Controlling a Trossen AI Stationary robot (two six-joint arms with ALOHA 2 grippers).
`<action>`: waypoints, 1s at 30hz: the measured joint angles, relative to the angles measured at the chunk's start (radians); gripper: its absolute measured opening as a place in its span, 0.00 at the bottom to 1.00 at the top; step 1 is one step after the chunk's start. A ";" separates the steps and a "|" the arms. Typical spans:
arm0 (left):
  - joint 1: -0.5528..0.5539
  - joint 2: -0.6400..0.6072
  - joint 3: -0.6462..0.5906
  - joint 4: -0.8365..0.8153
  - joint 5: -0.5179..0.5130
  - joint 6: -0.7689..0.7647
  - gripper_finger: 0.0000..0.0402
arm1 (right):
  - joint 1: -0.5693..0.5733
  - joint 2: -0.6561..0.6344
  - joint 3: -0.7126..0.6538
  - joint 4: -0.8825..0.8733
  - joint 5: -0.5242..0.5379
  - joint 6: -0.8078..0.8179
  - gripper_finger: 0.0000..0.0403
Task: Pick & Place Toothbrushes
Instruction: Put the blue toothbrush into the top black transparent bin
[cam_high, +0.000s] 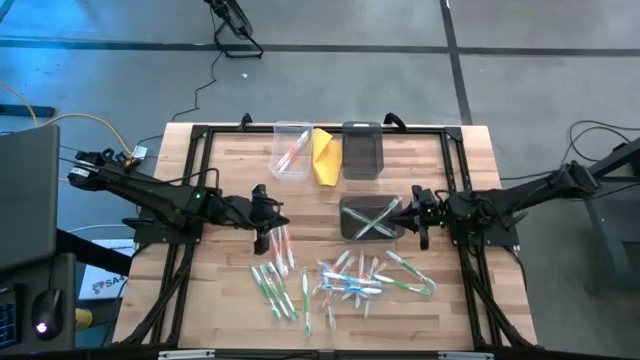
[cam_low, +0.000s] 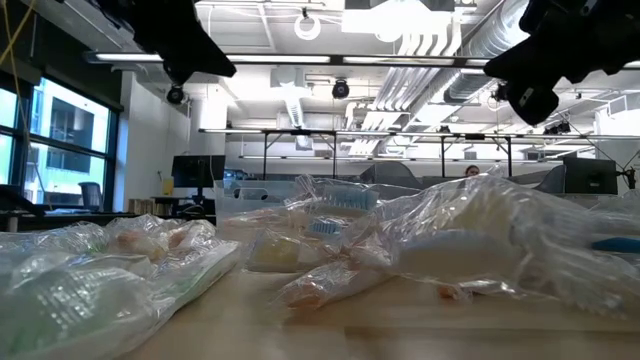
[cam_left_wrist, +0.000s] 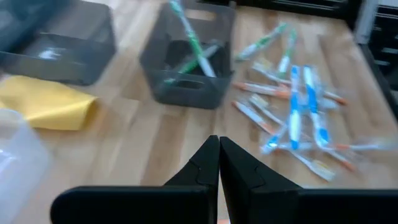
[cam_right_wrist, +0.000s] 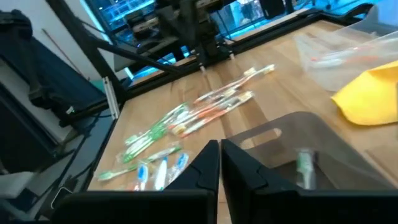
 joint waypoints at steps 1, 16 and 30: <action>0.000 0.000 0.000 0.000 -0.013 0.000 0.03 | 0.014 0.024 0.000 0.026 0.007 -0.009 0.01; 0.000 0.000 0.000 -0.016 -0.025 0.007 0.03 | 0.186 0.430 0.290 -0.202 0.152 -0.014 0.01; 0.000 0.000 0.000 -0.020 -0.026 0.007 0.03 | 0.279 0.727 0.454 -0.197 -0.066 -0.009 0.01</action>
